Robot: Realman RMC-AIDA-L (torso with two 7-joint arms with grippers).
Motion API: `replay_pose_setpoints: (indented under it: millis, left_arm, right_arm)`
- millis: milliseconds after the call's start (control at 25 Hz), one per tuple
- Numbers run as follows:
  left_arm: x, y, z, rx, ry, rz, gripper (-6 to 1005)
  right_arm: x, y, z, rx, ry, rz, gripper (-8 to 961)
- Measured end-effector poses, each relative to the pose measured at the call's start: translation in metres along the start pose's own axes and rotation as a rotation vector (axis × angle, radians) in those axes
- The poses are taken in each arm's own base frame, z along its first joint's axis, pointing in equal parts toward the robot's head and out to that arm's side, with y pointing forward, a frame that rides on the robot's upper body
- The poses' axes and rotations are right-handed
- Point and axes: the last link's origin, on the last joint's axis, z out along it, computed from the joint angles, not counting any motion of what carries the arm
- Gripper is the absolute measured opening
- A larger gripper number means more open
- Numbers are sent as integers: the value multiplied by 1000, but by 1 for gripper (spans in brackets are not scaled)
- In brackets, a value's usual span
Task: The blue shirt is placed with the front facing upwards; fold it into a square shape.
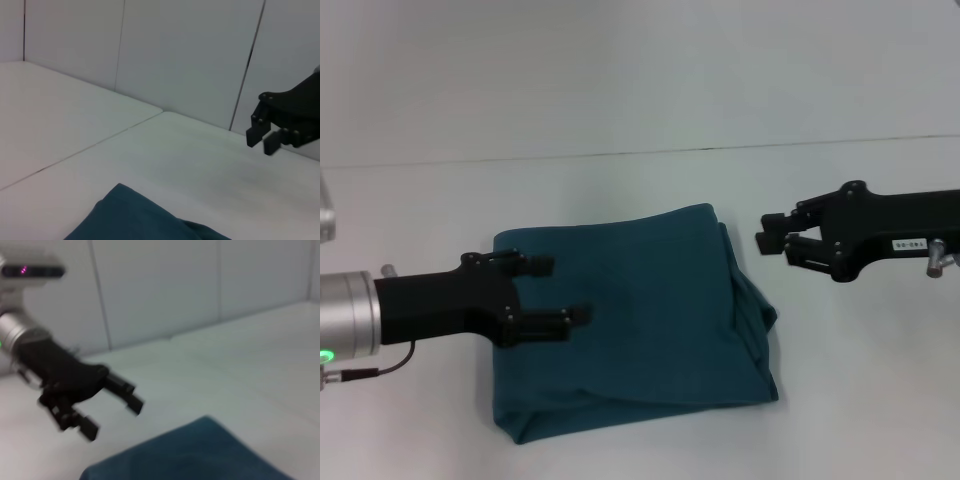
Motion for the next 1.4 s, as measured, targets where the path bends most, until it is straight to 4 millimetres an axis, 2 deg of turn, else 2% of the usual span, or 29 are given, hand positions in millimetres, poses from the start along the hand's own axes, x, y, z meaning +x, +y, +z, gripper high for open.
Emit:
replay_pose_setpoints:
  millis: [120, 320, 440, 680, 1080, 1400]
  left_arm:
    - [3, -1, 4, -5, -12, -18, 878]
    - [4, -3, 7, -9, -34, -26, 878]
    - [0, -4, 10, -10, -63, -19, 878]
    - [-12, -2, 14, 9, -70, 20, 878]
    - [-14, -3, 15, 16, -74, 24, 877]
    - [-18, -3, 15, 24, -70, 13, 877]
  right_arm:
    - [-17, 7, 10, -29, 99, -24, 115]
    - [-22, 24, 40, -85, 304, -56, 328]
    - [-18, 29, 50, -91, 346, -75, 582]
    - [-4, 31, 58, -80, 307, -56, 712]
    - [6, 26, 54, -36, 294, -23, 954]
    - [10, 25, 52, -22, 284, -8, 949]
